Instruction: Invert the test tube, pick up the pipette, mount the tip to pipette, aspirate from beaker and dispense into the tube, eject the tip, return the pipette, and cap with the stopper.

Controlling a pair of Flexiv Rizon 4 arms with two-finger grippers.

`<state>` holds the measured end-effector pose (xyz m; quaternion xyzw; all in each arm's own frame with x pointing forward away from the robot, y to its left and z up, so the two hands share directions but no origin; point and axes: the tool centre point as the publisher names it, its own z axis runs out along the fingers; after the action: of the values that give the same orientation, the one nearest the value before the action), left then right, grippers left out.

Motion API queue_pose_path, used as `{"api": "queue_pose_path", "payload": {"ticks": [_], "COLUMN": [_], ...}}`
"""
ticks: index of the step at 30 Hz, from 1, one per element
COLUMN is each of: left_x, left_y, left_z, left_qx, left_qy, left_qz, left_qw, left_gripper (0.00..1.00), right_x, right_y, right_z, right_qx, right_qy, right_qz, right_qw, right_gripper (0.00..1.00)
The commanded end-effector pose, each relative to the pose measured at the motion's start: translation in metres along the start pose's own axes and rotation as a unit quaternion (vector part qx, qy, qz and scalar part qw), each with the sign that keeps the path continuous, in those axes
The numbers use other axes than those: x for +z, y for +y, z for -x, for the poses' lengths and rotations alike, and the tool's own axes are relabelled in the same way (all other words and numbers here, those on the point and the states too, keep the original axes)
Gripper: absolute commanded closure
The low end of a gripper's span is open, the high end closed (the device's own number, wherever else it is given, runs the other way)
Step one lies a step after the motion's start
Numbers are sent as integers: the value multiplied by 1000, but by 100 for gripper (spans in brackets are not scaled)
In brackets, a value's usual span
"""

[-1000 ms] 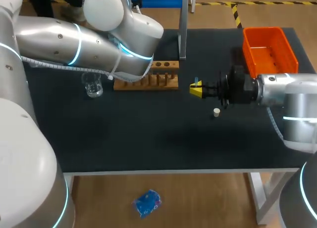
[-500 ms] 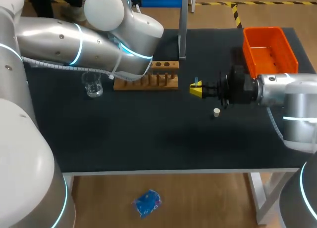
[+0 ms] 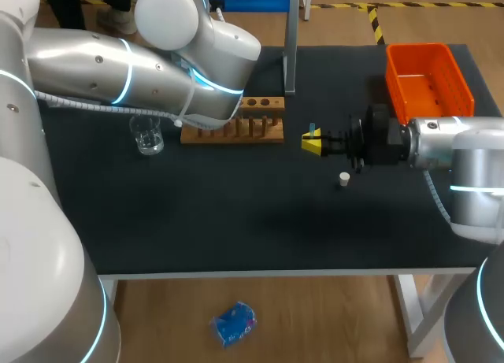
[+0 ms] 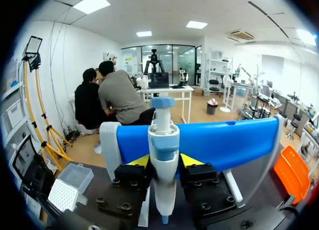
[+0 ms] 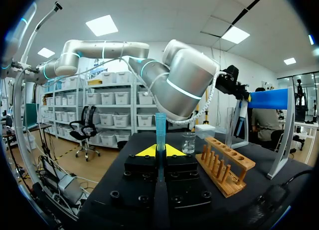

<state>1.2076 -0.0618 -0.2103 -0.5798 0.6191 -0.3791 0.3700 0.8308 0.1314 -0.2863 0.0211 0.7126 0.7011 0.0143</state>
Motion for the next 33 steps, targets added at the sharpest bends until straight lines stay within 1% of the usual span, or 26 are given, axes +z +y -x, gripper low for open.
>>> {"api": "queue_pose_path", "payload": {"ticks": [1,9,13,18,21,24,26,30,32,33], "left_x": [-1,-7,-17,-35,-51,-67,-82,-110,-127,-127], "left_y": [1,-2,-12,-32,-47,-61,-71,-89,-96,-96], "left_z": [0,0,-2,-7,-9,-10,-10,-4,3,3], "left_qx": [0,0,10,34,53,65,71,67,68,68], "left_qy": [-1,-3,4,18,29,43,63,92,95,95], "left_qz": [2,-2,-12,-26,-40,-55,-68,-100,-114,-114], "left_qw": [1000,1000,1000,999,997,995,993,988,987,987], "left_gripper": [100,100,100,100,100,100,100,100,100,100], "right_x": [0,0,0,0,0,0,0,0,0,0], "right_y": [0,0,0,0,0,0,0,0,0,0], "right_z": [-1,-1,-1,-1,-1,-1,-1,-1,-1,-1], "right_qx": [0,0,0,0,0,0,0,0,0,0], "right_qy": [0,0,0,0,0,0,0,0,0,0], "right_qz": [-1,-1,-1,-1,-1,-1,-1,-1,-1,-1], "right_qw": [1000,1000,1000,1000,1000,1000,1000,1000,1000,1000], "right_gripper": [100,100,100,100,100,100,100,100,100,100]}}
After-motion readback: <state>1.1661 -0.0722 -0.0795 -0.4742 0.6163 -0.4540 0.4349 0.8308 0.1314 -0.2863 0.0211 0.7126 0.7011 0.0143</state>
